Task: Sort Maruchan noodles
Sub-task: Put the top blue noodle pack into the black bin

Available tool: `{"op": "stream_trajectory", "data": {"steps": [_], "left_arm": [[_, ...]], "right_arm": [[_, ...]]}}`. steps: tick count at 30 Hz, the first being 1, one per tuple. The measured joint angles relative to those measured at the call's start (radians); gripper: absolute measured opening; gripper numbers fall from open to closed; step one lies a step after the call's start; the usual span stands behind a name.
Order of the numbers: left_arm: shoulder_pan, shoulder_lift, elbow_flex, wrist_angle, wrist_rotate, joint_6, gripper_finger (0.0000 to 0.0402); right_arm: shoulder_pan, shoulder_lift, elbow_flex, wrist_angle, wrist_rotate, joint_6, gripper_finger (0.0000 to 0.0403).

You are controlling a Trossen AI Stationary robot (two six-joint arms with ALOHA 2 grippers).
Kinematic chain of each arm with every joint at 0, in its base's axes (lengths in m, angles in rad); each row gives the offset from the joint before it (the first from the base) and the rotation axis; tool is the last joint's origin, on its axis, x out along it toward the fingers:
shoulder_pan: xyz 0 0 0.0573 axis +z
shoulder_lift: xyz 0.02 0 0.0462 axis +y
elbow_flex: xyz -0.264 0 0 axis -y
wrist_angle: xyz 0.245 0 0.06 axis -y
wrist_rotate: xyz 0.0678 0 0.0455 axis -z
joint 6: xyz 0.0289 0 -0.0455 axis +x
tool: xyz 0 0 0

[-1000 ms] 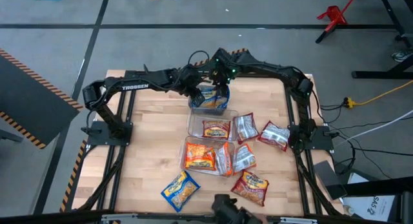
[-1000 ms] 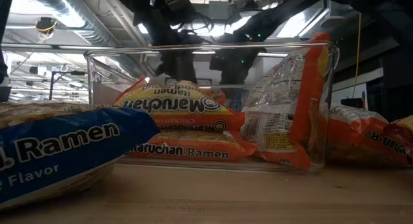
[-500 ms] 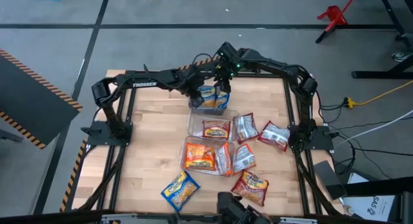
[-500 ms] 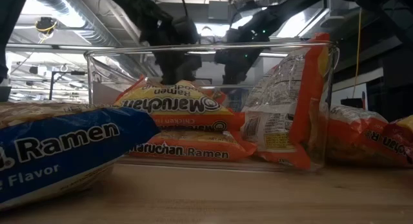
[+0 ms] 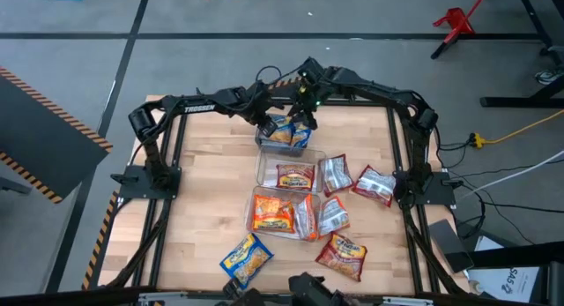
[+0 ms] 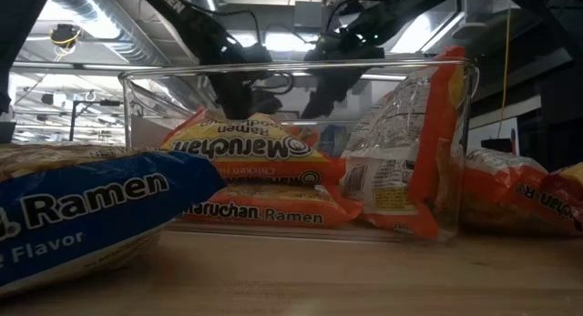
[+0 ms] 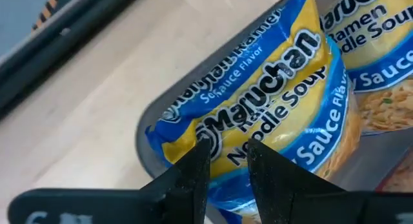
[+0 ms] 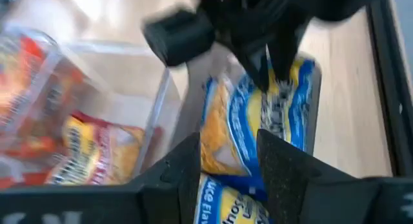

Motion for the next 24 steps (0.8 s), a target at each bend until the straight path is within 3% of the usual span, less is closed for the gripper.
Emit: {"op": "stream_trajectory", "data": {"steps": [11, 24], "left_arm": [[-0.008, 0.057, 0.001, 0.016, 0.025, -0.030, 0.0096], [-0.008, -0.091, -0.002, 0.008, 0.038, -0.048, 0.0096]], "right_arm": [[0.081, 0.003, -0.087, 0.072, 0.342, -0.041, 0.0138], [0.061, -0.051, -0.107, 0.222, 0.254, 0.031, 0.0138]]}}
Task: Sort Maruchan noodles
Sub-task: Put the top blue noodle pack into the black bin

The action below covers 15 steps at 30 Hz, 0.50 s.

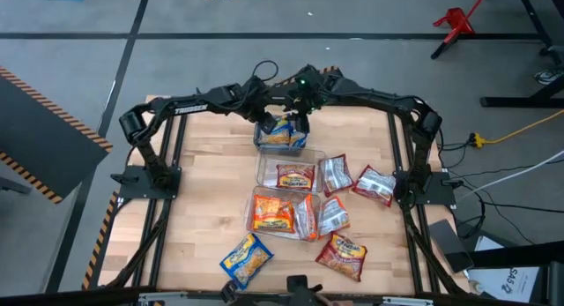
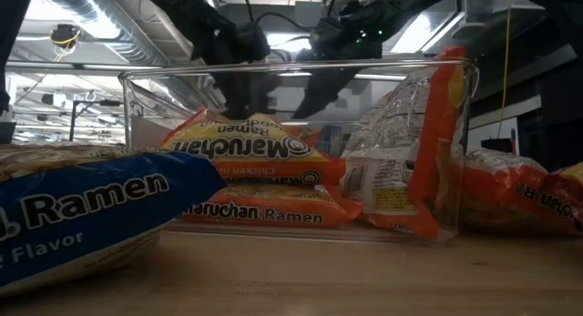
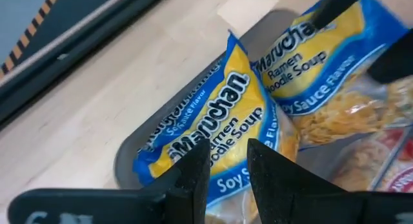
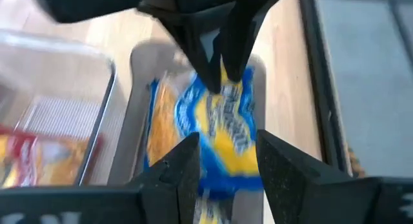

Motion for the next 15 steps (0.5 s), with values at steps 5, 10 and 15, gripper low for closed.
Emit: {"op": "stream_trajectory", "data": {"steps": [5, 10, 15], "left_arm": [[0.019, -0.078, 0.000, -0.079, -0.024, -0.004, 0.0096], [0.056, -0.179, 0.002, -0.165, -0.117, -0.001, 0.0096], [0.081, -0.257, 0.002, -0.178, -0.158, -0.002, 0.0096]], "right_arm": [[-0.003, 0.008, -0.083, 0.167, 0.048, 0.061, 0.0138], [-0.002, 0.008, -0.119, 0.199, 0.104, 0.075, 0.0138], [0.008, 0.032, -0.164, 0.228, 0.126, 0.090, 0.0138]]}}
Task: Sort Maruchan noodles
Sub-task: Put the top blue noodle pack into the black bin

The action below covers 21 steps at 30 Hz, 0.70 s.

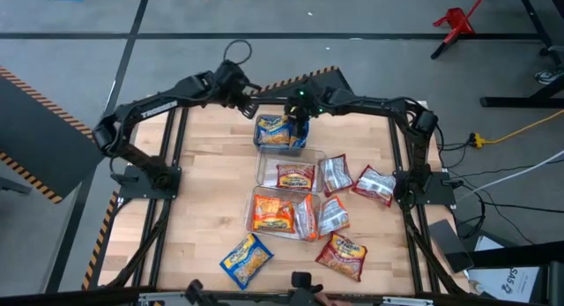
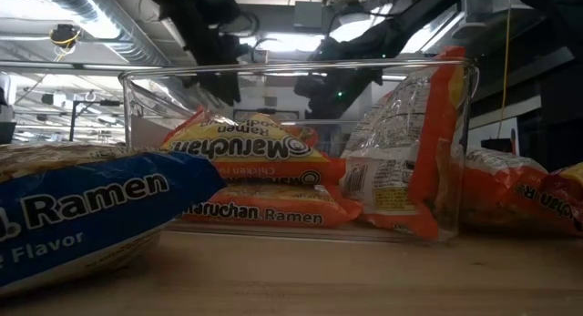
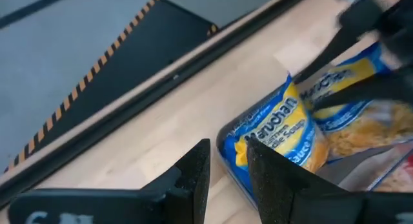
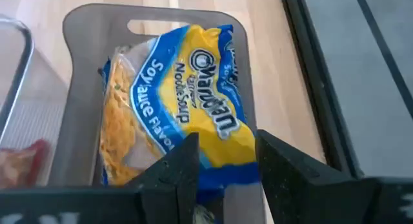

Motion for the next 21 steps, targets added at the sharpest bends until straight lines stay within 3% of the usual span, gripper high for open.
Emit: {"op": "stream_trajectory", "data": {"steps": [15, 21], "left_arm": [[-0.001, -0.110, 0.001, -0.055, -0.002, 0.002, 0.0096], [-0.001, -0.137, 0.001, -0.169, 0.023, 0.002, 0.0096]], "right_arm": [[0.017, 0.045, -0.002, -0.065, 0.015, 0.039, 0.0138], [0.017, -0.030, -0.002, -0.128, 0.015, 0.045, 0.0138]]}}
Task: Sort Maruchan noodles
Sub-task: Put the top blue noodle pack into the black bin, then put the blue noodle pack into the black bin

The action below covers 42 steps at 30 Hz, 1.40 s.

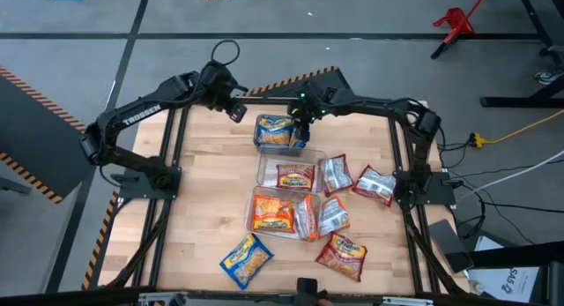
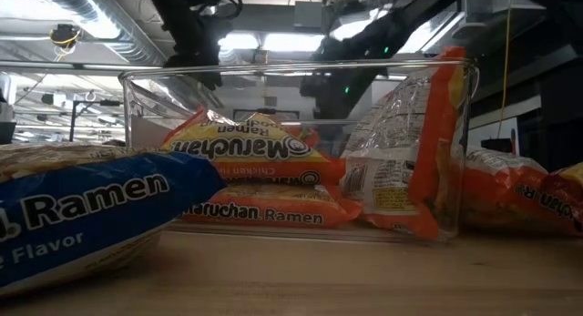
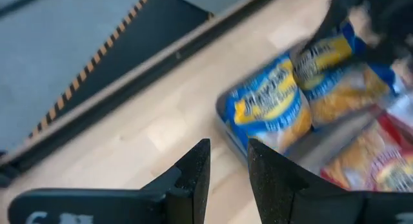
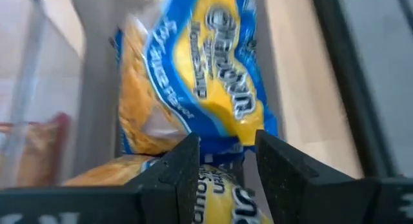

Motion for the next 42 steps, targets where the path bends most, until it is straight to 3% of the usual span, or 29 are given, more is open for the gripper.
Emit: {"op": "stream_trajectory", "data": {"steps": [6, 12, 18, 22, 26, 29, 33, 42], "left_arm": [[-0.072, -0.020, 0.000, -0.167, 0.136, -0.056, 0.0096], [-0.357, -0.023, -0.040, -0.262, 0.182, -0.210, 0.0096], [-0.754, -0.029, -0.140, -0.202, 0.075, -0.486, 0.0097], [-0.987, -0.029, -0.203, -0.039, 0.017, -0.690, 0.0112], [-1.149, -0.028, -0.248, 0.147, -0.118, -0.854, 0.0148], [-1.231, -0.018, -0.291, 0.267, -0.187, -0.924, 0.0176], [-1.293, 0.014, -0.327, 0.352, -0.199, -0.995, 0.0208], [-1.311, 0.139, -0.361, 0.409, -0.220, -1.007, 0.0233]], "right_arm": [[0.000, -0.168, 0.000, -0.037, -0.027, 0.000, 0.0138], [0.000, -0.374, 0.000, -0.102, -0.022, -0.003, 0.0138], [0.000, -0.530, 0.000, -0.137, -0.026, -0.003, 0.0138], [0.000, -0.599, 0.000, -0.176, -0.029, -0.003, 0.0138], [0.000, -0.634, 0.001, -0.200, -0.038, -0.003, 0.0138], [0.000, -0.637, 0.001, -0.220, -0.049, -0.001, 0.0138], [0.000, -0.637, 0.001, -0.245, -0.053, 0.019, 0.0138], [0.000, -0.637, 0.001, -0.256, -0.053, 0.025, 0.0138]]}}
